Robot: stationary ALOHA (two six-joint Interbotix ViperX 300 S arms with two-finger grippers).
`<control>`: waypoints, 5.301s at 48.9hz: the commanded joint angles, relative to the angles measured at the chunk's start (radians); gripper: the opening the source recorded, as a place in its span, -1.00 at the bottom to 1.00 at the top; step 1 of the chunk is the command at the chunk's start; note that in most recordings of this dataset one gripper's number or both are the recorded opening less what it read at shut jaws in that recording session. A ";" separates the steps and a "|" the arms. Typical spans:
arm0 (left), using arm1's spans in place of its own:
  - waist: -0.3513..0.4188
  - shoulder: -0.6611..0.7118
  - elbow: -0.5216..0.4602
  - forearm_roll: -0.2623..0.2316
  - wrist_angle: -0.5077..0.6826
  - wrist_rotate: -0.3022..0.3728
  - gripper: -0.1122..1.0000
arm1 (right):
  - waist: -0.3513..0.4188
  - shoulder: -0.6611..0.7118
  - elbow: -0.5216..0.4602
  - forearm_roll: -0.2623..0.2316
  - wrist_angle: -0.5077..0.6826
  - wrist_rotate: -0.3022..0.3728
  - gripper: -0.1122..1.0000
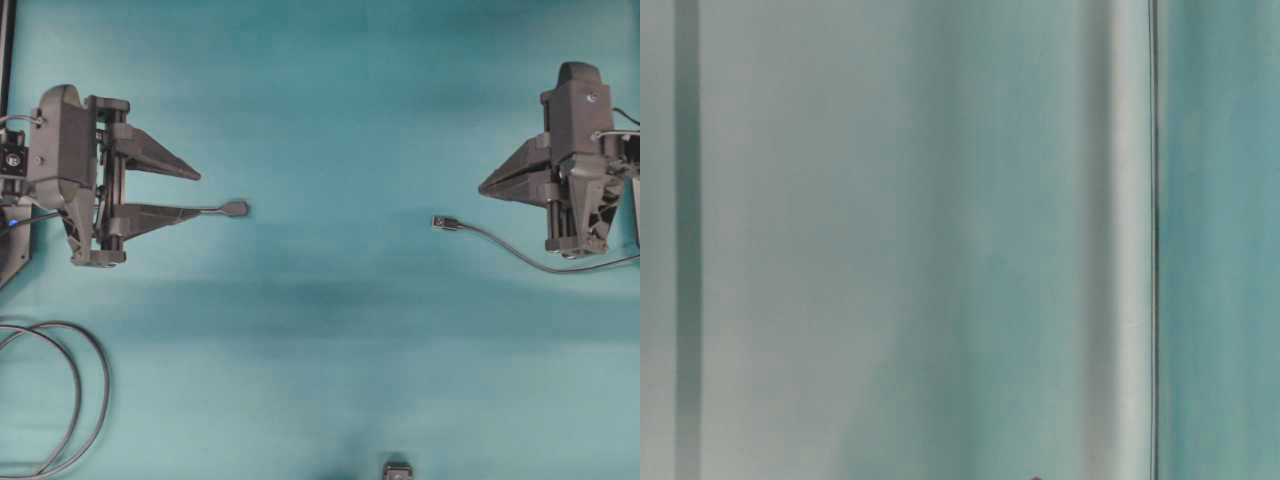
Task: Insert the USB using both arms.
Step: 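Open both grippers and move them toward the cable ends, then close left gripper on female USB socket, right gripper on male plug, then lift both held connectors up off the table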
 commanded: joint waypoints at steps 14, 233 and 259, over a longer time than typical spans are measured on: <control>0.023 0.054 0.011 -0.002 -0.003 0.097 0.27 | 0.000 0.123 -0.044 -0.002 0.008 0.038 -0.56; 0.074 0.617 -0.164 -0.006 0.100 0.109 -0.23 | 0.098 0.595 -0.187 -0.023 0.083 0.244 -0.39; 0.026 0.460 -0.302 -0.011 0.529 0.078 -0.29 | 0.100 0.436 -0.238 -0.124 0.239 0.241 -0.43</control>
